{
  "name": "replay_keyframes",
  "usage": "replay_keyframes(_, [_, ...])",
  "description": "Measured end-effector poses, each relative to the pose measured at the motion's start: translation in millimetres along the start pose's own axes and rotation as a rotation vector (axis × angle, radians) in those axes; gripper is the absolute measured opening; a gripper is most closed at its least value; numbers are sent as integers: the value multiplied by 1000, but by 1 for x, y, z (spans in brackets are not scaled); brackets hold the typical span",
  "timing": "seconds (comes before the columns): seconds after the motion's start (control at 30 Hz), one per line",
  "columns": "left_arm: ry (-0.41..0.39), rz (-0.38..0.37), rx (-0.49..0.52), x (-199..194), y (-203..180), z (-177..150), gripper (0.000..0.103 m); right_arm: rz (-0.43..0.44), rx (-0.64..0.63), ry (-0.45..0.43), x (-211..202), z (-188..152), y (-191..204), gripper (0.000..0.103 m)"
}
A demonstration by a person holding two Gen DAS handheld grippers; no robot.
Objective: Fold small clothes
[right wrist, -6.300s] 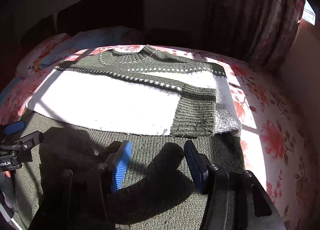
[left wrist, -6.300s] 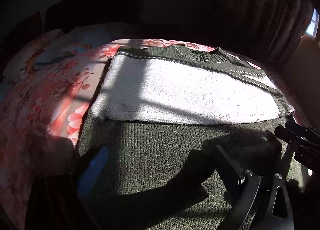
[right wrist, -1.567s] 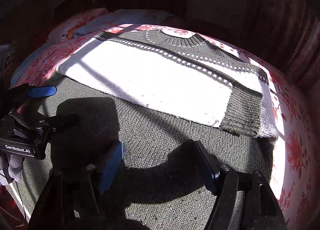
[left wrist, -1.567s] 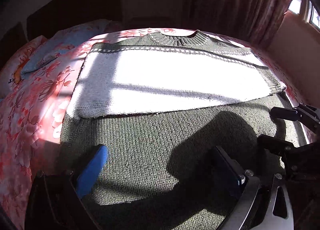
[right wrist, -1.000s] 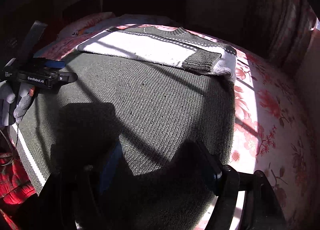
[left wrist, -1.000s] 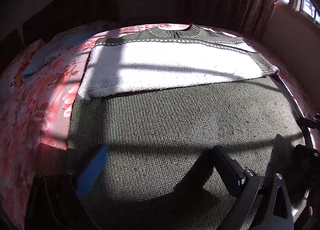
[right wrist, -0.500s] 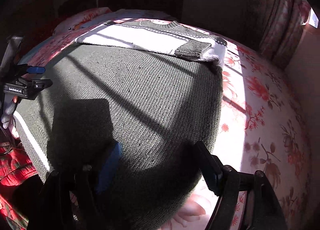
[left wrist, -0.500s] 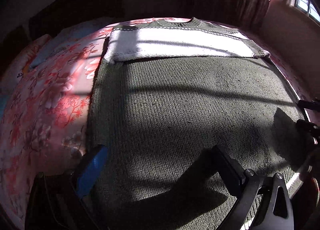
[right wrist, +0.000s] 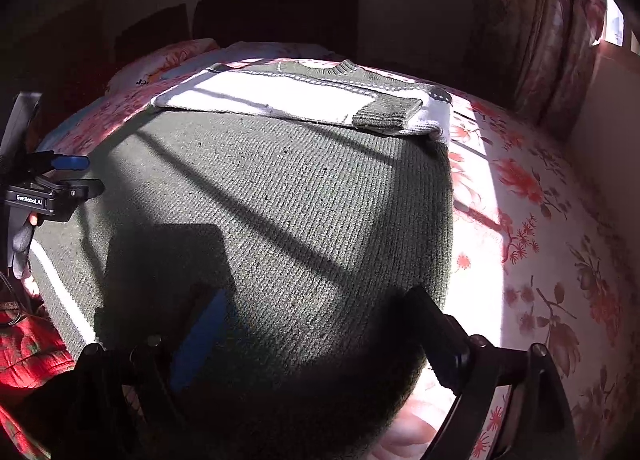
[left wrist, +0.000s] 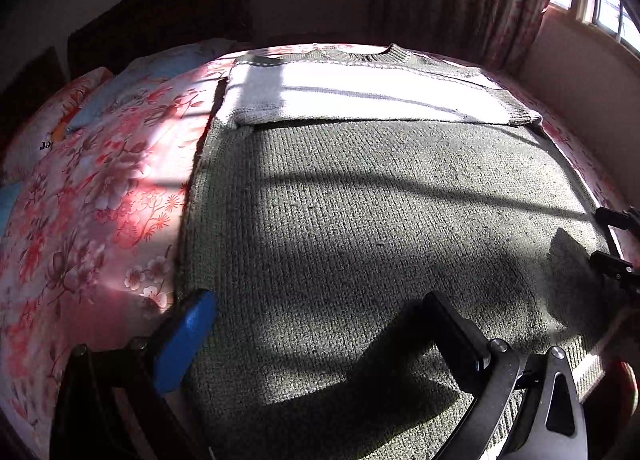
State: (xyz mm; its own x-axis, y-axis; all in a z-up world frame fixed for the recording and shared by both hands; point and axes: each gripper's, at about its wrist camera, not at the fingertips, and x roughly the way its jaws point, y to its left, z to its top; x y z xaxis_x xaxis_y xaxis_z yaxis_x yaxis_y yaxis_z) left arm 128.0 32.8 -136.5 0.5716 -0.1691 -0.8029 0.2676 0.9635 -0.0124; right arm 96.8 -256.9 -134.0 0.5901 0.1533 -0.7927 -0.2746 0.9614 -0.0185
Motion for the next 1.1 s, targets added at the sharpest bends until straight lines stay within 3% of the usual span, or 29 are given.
replay_keyframes(0.17, [0, 11, -4, 1, 0, 1, 103, -34, 2, 103, 2, 9, 6, 92])
replay_keyframes(0.27, [33, 17, -10, 2, 0, 3, 103, -61, -14, 119, 1, 21, 23, 77])
replay_keyframes(0.37, [94, 2, -82, 1, 1, 10, 103, 15, -70, 74, -3, 37, 59, 76])
replay_keyframes(0.43, [82, -61, -123, -4, -2, 11, 103, 88, -122, 60, -1, 45, 87, 76])
replay_keyframes(0.5, [75, -81, -85, -4, -15, 9, 103, 127, -190, 83, 10, 47, 115, 76])
replay_keyframes(0.57, [63, -21, 14, -1, -32, 1, 103, 115, -246, 102, 23, 39, 131, 76])
replay_keyframes(0.67, [21, -29, 40, -10, -25, -14, 103, 185, -211, 76, 17, 27, 108, 84])
replay_keyframes(0.8, [-7, -31, 35, -26, 1, -37, 103, 169, -184, 86, -3, 1, 74, 84])
replay_keyframes(0.97, [-55, -40, 100, -43, 6, -60, 103, 144, -124, 76, -28, -29, 39, 83])
replay_keyframes(1.1, [-48, -35, 40, -53, 23, -66, 103, 73, -144, 77, -45, -41, 35, 74])
